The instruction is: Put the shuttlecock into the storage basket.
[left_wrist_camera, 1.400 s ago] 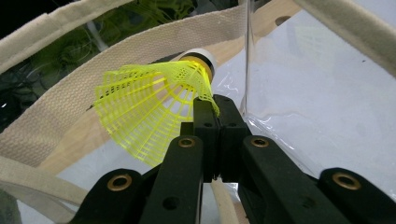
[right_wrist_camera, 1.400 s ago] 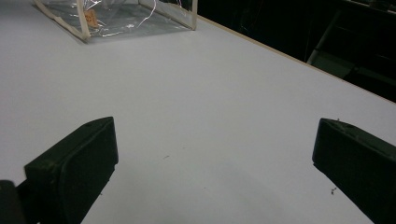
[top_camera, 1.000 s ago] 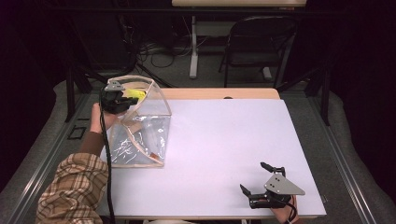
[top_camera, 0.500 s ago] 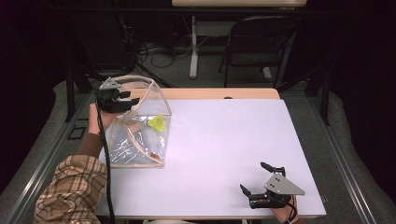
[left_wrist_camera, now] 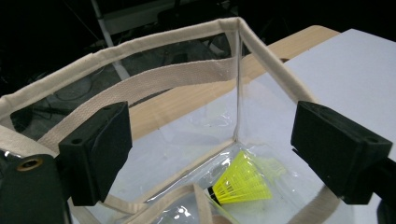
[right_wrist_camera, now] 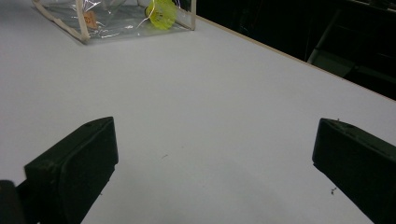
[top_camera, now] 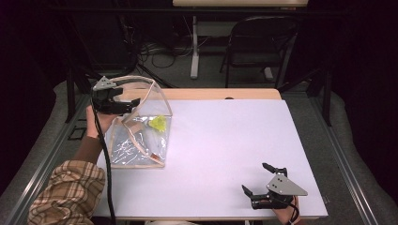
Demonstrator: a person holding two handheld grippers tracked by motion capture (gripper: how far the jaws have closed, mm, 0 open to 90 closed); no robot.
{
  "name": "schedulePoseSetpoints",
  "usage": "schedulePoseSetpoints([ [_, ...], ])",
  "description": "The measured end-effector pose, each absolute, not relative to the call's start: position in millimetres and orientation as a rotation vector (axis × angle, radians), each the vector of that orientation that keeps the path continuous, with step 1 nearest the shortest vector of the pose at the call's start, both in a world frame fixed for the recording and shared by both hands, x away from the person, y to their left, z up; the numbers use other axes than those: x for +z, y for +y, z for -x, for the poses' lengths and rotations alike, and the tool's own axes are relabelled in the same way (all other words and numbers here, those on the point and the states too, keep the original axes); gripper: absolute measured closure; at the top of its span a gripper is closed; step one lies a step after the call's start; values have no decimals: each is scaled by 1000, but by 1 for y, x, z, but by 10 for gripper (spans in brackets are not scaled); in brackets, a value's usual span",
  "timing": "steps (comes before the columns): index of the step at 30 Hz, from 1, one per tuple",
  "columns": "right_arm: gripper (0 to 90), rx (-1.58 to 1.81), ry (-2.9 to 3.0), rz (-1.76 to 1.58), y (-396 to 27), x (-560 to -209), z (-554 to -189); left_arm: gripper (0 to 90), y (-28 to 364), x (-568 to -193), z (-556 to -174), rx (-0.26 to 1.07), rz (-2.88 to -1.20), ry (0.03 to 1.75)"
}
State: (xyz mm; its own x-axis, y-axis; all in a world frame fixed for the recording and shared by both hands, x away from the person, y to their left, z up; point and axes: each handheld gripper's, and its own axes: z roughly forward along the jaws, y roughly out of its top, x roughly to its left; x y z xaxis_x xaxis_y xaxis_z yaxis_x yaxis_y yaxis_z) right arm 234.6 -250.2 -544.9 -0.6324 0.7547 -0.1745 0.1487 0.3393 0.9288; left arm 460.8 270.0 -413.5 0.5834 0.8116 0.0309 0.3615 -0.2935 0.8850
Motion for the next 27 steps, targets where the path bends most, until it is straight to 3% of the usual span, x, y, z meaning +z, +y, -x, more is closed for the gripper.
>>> schedulePoseSetpoints([
  [15,0,1298,2006,-785,-250,-545,-234,2,265,-411,-426,675,-1854,936],
  [27,0,1285,2010,-780,-248,-544,-233,0,263,-403,-393,724,-1783,886],
])
